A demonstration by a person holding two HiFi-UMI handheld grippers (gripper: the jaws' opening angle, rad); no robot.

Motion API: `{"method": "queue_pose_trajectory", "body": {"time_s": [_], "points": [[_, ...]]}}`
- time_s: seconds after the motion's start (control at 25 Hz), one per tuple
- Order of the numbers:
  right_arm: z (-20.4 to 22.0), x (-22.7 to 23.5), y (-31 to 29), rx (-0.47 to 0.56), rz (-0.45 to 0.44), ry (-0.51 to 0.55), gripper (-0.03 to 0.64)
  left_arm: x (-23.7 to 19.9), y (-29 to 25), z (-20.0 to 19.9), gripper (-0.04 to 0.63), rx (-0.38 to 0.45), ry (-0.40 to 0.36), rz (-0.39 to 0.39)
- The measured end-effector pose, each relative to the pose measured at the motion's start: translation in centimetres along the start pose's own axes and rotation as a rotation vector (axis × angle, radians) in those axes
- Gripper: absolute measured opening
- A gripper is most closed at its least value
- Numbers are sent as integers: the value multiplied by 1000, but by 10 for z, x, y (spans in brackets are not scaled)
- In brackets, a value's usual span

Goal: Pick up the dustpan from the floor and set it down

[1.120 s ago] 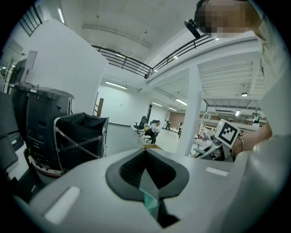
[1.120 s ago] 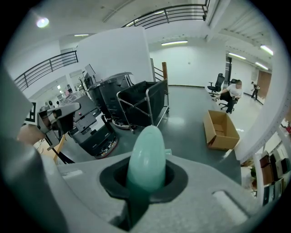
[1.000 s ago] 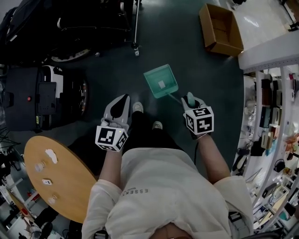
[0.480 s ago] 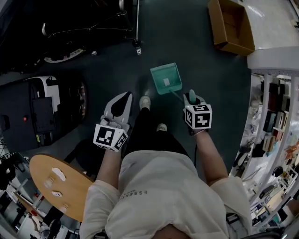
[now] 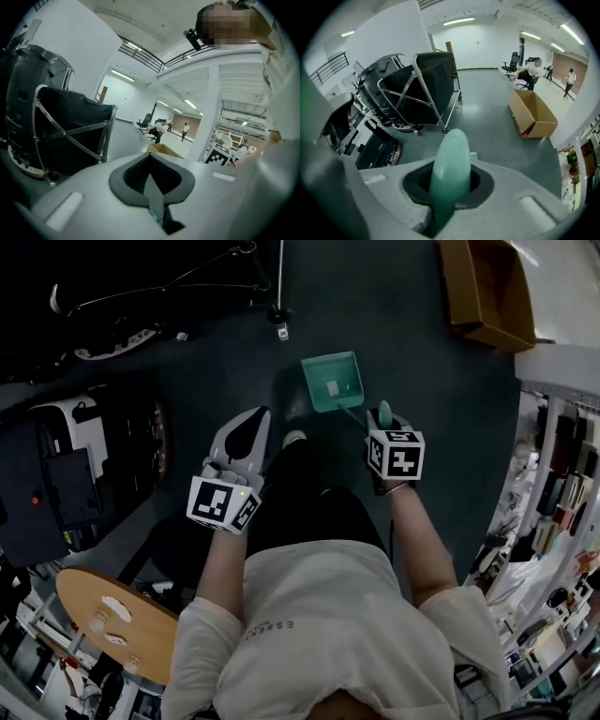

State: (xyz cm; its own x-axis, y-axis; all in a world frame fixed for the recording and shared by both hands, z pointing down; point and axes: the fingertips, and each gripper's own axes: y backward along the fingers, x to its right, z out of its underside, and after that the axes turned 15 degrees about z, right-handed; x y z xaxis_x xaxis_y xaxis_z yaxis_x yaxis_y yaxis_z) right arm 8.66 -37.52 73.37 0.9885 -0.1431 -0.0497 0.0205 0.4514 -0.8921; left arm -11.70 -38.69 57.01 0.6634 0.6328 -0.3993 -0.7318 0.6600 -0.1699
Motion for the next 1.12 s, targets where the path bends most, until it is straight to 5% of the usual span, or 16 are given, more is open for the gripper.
{"method": "queue_pose_trajectory", "body": {"time_s": [0.32,0.36,0.44,0.52,0.8,0.92,1.04,1.12], "points": [[-3,-11,-17,49,16,-13,36,-8,9,16,17,-7,48,-35],[-7,-11,-16,70,28,-8,80,-6,11,18,17,-9,52,-33],[-18,-8,-12,119,58,34,286,0,15,17,17,-13,56,-25],[-29,-6,0,157,68,66,352,6,17,9,17,-11,51,-28],[-62,9,97,288,14,-74,375,53,29,-45,17,1,7,-18],[-76,16,159,409,-29,-128,337,89,37,-71,17,10,-14,14],[-74,27,220,539,-22,-108,-12,129,46,-88,17,23,-53,51],[-60,35,251,575,-5,-83,-12,158,53,-93,17,19,-86,80]]}}
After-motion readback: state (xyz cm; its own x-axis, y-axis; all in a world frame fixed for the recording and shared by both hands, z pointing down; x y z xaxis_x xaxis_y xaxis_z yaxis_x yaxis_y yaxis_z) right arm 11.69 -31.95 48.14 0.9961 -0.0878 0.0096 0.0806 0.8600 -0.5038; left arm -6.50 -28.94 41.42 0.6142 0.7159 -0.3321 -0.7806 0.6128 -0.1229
